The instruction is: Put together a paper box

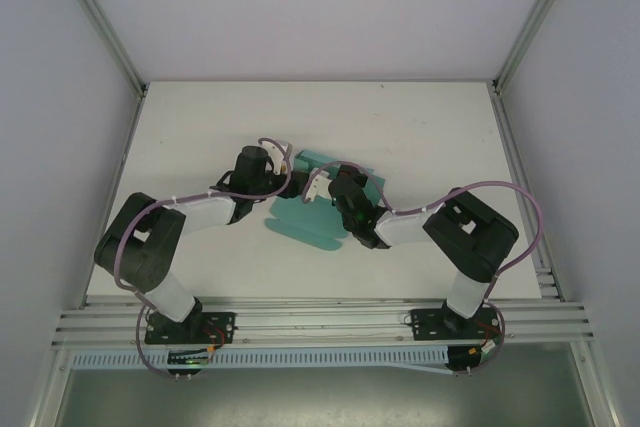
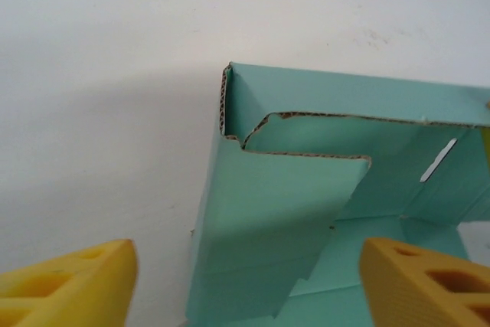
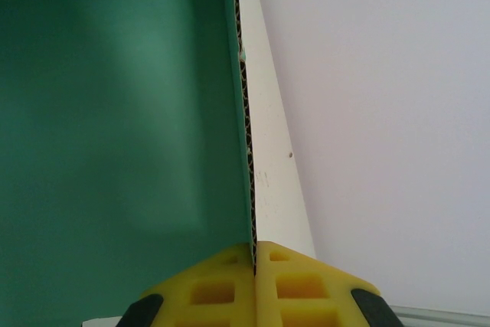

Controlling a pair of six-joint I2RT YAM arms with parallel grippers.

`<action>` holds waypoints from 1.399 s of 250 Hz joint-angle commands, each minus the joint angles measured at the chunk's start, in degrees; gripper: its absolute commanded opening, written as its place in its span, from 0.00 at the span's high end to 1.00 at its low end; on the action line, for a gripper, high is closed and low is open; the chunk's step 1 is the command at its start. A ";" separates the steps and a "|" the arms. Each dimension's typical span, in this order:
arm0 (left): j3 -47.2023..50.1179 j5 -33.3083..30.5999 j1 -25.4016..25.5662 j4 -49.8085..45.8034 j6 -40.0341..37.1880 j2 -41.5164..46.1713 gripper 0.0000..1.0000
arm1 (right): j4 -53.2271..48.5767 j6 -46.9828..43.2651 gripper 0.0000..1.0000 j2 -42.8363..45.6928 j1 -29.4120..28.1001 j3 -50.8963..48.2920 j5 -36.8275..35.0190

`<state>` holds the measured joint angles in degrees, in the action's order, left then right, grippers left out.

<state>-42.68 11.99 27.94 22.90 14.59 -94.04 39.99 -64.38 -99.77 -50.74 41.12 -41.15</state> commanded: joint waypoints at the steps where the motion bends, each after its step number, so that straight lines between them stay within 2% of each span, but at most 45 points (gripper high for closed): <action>1: -0.26 -0.58 -0.69 -1.93 1.19 -1.30 0.38 | -0.36 0.97 1.00 1.29 -0.51 0.45 -0.89; 30: -1.19 -0.27 -0.79 -0.39 1.09 -2.72 0.42 | -0.20 1.26 1.00 1.44 -0.53 0.11 -0.53; 48: -3.69 -1.21 -0.79 -1.97 0.71 -5.28 0.49 | -0.09 1.36 1.00 1.61 -0.54 -0.14 0.08; 78: -6.50 -1.41 -0.79 -2.89 -0.09 -9.07 0.55 | -0.41 1.45 1.00 2.07 -0.67 -0.40 1.16; 93: -7.16 -2.43 -0.79 -2.94 -0.44 -10.19 0.62 | -1.17 1.79 1.00 2.38 -0.65 -0.41 1.59; 113: -7.86 -3.42 -0.79 -2.70 -1.11 -10.98 0.63 | -1.81 2.21 1.00 2.76 -0.72 -0.56 2.43; 141: -8.13 -3.75 -0.74 -1.27 -1.14 -11.67 0.74 | -3.44 3.02 1.00 2.91 -0.76 -0.34 3.48; 176: -9.64 -4.69 -0.79 -1.48 -1.22 -12.60 0.76 | -4.75 3.54 1.00 2.56 -1.11 -0.01 3.71; 202: -10.86 -6.51 -0.70 -1.86 -0.42 -13.31 0.85 | -6.79 4.79 1.00 2.48 -1.68 0.53 4.33; 212: -11.54 -8.92 -0.61 -2.67 0.22 -13.85 1.00 | -7.55 5.58 1.00 2.59 -1.83 0.76 4.60; 235: -13.05 -12.79 -0.44 -5.55 0.16 -14.81 1.00 | -10.45 9.97 1.00 3.39 -1.76 2.22 4.28; 240: -12.86 -12.95 -0.43 -5.50 -0.13 -14.78 1.00 | -11.14 11.21 0.95 3.82 -1.72 2.57 3.99; 254: -11.45 -11.94 -0.42 -4.14 -0.76 -14.19 1.00 | -12.70 15.39 0.65 5.11 -1.30 3.62 2.57; 269: -9.11 -10.33 -0.45 -1.84 -0.45 -12.70 1.00 | -14.22 20.14 0.52 7.22 -0.82 4.26 0.02; 281: -7.49 -9.01 -0.43 -0.16 -0.01 -11.48 1.00 | -14.52 23.79 0.22 9.92 -0.33 3.78 -1.39; 294: -6.46 -8.84 -0.43 0.24 0.95 -10.37 1.00 | -18.24 28.53 0.02 13.92 0.56 3.32 -0.75; 326: -5.70 -5.10 -0.57 0.29 2.09 -8.21 1.00 | -35.12 44.07 0.01 24.88 6.05 2.95 10.87; 350: -4.62 0.28 -0.79 2.31 3.75 -6.35 1.00 | -43.04 52.26 0.01 31.88 13.75 1.42 27.02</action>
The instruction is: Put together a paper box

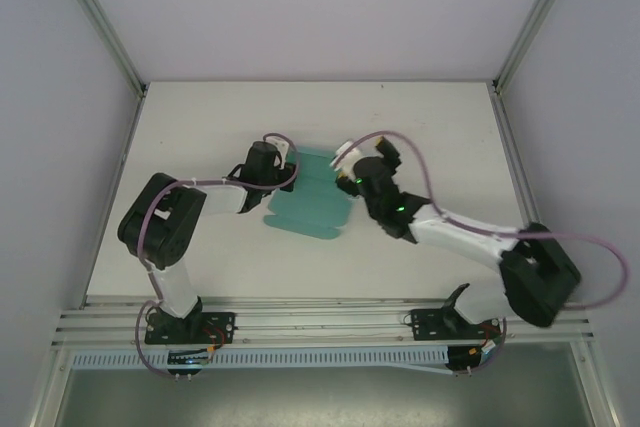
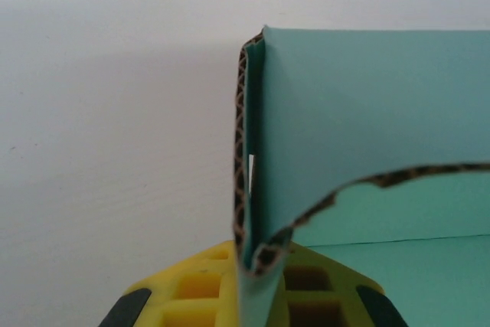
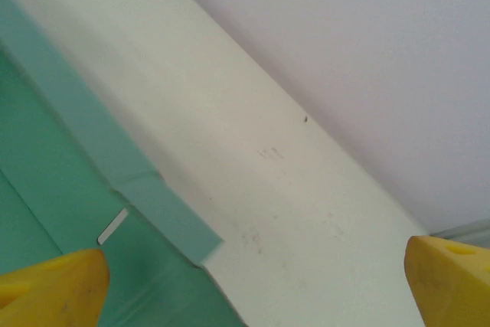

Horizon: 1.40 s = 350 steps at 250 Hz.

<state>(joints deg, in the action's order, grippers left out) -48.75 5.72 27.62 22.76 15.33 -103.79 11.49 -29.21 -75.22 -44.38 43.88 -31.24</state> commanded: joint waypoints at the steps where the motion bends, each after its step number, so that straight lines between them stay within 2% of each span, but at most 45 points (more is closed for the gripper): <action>1: 1.46 6.70 -0.46 2.41 3.06 3.45 1.00 | -14.46 17.40 0.01 7.57 7.69 -1.43 17.68; 20: 1.40 9.68 -0.67 2.42 4.33 4.58 1.00 | -16.58 20.20 0.01 11.08 11.84 -2.75 28.97; 42: 1.07 11.53 -0.68 2.11 5.82 5.52 1.00 | -16.07 20.81 0.02 13.26 13.78 -4.21 36.54; 69: 0.28 13.85 -0.72 1.48 7.54 7.08 1.00 | -15.78 21.87 0.06 13.05 13.90 -3.75 41.80; 88: -0.29 16.41 -0.72 1.09 7.82 7.37 1.00 | -15.25 22.83 0.10 11.74 13.97 -2.95 42.52; 104: -0.26 18.81 -0.69 1.45 7.63 7.46 1.00 | -13.75 23.12 0.19 10.36 13.97 -2.41 41.67; 130: -0.40 19.11 -0.73 1.07 7.73 7.31 1.00 | -11.84 24.57 0.41 7.31 13.97 -0.64 41.41; 145: -0.56 19.21 -0.72 1.16 7.86 6.87 1.00 | -11.88 25.20 0.49 5.29 13.97 0.77 41.62; 159: -1.13 18.97 -0.76 0.72 7.98 6.38 1.00 | -11.74 26.29 0.64 3.47 14.02 1.83 41.22; 168: -1.74 18.43 -0.72 -0.07 7.94 6.15 1.00 | -11.90 26.91 0.70 2.54 13.96 2.53 41.04; 190: -3.97 13.03 -0.69 -4.21 8.97 4.30 1.00 | -11.57 28.88 0.84 1.23 13.81 3.32 40.94; 214: -7.19 3.80 -0.72 -11.11 10.98 2.36 1.00 | -10.60 32.38 1.00 1.20 13.53 3.06 39.90; 248: -11.36 -9.41 -0.61 -21.70 15.24 -0.60 1.00 | -8.28 35.75 1.00 3.11 11.30 1.82 38.43; 281: -15.87 -18.63 -0.56 -30.64 19.37 -3.54 1.00 | -8.72 36.61 1.00 3.94 7.99 2.29 35.18; 350: -22.32 -28.75 -0.55 -43.33 22.91 -8.08 1.00 | -7.79 37.56 1.00 3.59 5.58 2.83 33.63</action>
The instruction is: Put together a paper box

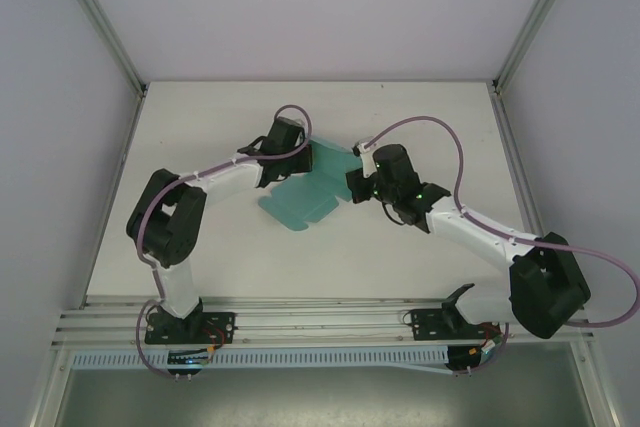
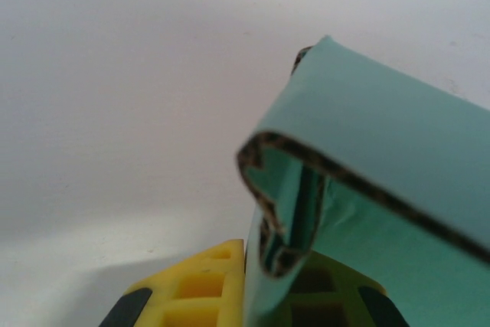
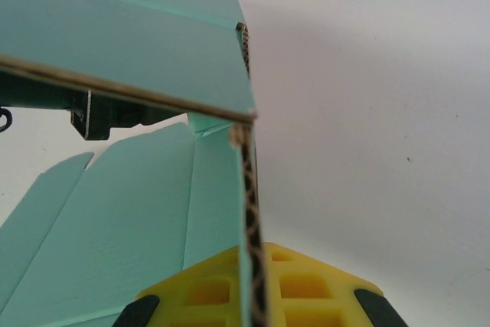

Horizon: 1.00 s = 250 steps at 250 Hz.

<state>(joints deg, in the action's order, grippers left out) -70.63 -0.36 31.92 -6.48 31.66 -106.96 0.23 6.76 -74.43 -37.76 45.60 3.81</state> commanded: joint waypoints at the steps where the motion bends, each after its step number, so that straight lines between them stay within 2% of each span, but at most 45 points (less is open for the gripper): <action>1: -0.46 -22.76 -4.85 -14.17 6.58 -4.92 1.00 | 3.42 1.58 1.00 2.80 -1.02 1.13 -1.43; 61: -2.38 -24.03 -4.85 -16.95 6.02 -5.73 1.00 | 3.50 1.17 1.00 3.64 -1.25 0.98 -0.56; 66: -2.53 -23.59 -4.85 -16.94 5.55 -5.86 0.98 | 3.65 1.31 1.00 3.72 -1.27 0.81 -0.65; 80: -1.47 -20.61 -4.83 -14.68 3.75 -4.87 0.88 | 3.73 1.19 1.00 3.91 -1.22 0.45 -0.39; 98: 3.46 -12.99 -4.85 -5.29 -0.41 -1.68 0.76 | 3.64 1.07 1.00 3.86 -1.24 0.23 -0.19; 116: 7.68 -6.26 -4.85 2.79 -3.17 1.59 0.77 | 3.74 0.75 1.00 3.86 -1.20 -0.01 0.43; 135: 9.82 -2.05 -4.85 7.50 -4.50 3.97 0.76 | 3.82 0.05 1.00 4.03 -1.22 -0.25 1.56; 189: 14.64 2.63 -4.98 14.28 -8.08 8.16 0.70 | 4.02 -0.63 1.00 4.88 -0.53 -1.53 4.39; 219: 16.97 4.91 -5.76 17.74 -9.51 8.69 0.69 | 5.54 -0.93 1.00 6.03 1.09 -3.43 9.91; 233: 18.72 8.18 -6.70 20.57 -9.39 8.70 0.63 | 5.83 -1.19 1.00 6.31 2.04 -3.97 12.89; 250: 20.61 12.68 -8.08 24.42 -8.62 8.67 0.62 | 5.25 -1.31 1.00 6.47 2.76 -4.08 14.73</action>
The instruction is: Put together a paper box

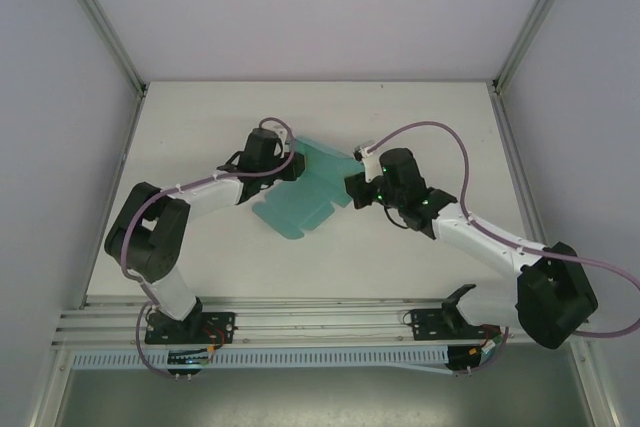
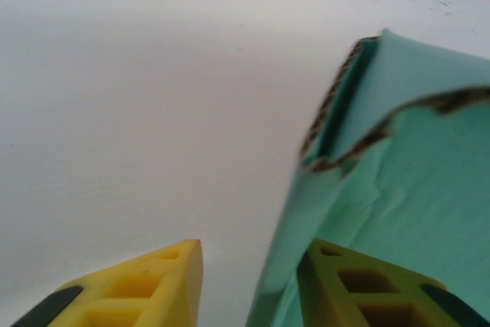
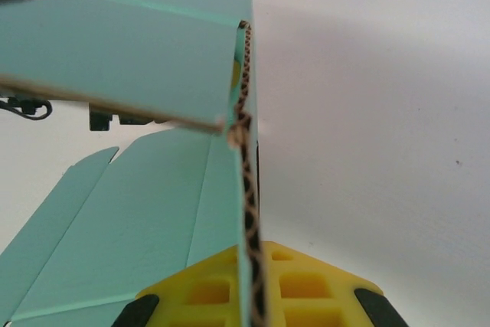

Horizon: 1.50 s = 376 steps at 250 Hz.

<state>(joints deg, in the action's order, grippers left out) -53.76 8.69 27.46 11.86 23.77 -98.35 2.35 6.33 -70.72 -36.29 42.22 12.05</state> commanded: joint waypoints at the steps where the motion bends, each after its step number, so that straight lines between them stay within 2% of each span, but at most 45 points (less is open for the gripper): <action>1: 3.87 3.98 -3.68 6.30 -0.73 0.07 0.62 | 3.07 -0.88 1.00 2.76 1.31 -0.67 6.62; 56: 6.24 13.57 -4.60 12.79 -4.51 1.47 0.61 | 2.67 -1.98 1.00 2.51 1.84 -0.62 9.22; 91: 6.42 14.56 -4.61 13.54 -4.69 1.71 0.60 | 2.40 -2.46 1.00 1.70 2.01 -0.36 9.57; 106: 6.43 14.99 -4.60 13.82 -4.99 1.82 0.55 | 2.29 -2.63 1.00 1.33 2.06 -0.35 9.70; 124: 6.32 15.23 -4.55 13.85 -5.04 1.84 0.54 | 2.05 -2.68 1.00 0.87 2.20 -0.29 9.57; 166: 6.16 13.90 -4.56 13.30 -5.24 1.84 0.71 | 2.04 -2.43 1.00 0.63 2.19 -0.27 8.87; 204: 6.21 8.82 -4.56 12.02 -5.45 1.50 1.00 | 2.22 -2.20 1.00 0.67 2.27 -0.20 8.60; 227: 6.99 7.69 -4.51 13.00 -6.43 1.40 1.00 | 2.33 -2.02 1.00 0.50 2.20 -0.38 7.54; 238: 7.35 7.33 -4.48 13.69 -7.02 1.27 1.00 | 2.14 -1.85 0.88 0.33 2.26 -0.47 5.88; 257: 7.77 5.25 -4.10 14.31 -7.85 1.00 1.00 | 1.42 -1.29 0.75 0.14 2.32 -0.55 2.39; 286: 8.53 1.39 -2.39 15.08 -11.02 0.76 1.00 | 0.69 -0.07 0.36 1.97 2.25 -0.69 -2.00; 300: 9.27 -0.23 -1.33 16.22 -12.79 0.70 1.00 | 0.09 1.02 0.25 3.74 2.36 -0.07 -3.39; 337: 13.03 -0.89 0.26 25.71 -13.61 -2.61 1.00 | -1.85 0.26 0.11 7.15 2.73 2.69 -12.15; 376: 13.94 -0.82 1.96 31.53 -14.08 -6.00 1.00 | -7.67 0.75 0.10 1.13 3.77 10.05 -13.58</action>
<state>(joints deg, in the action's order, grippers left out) -40.95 8.84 28.34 35.03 11.55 -101.97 -0.73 6.37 -65.60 -33.30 46.13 2.79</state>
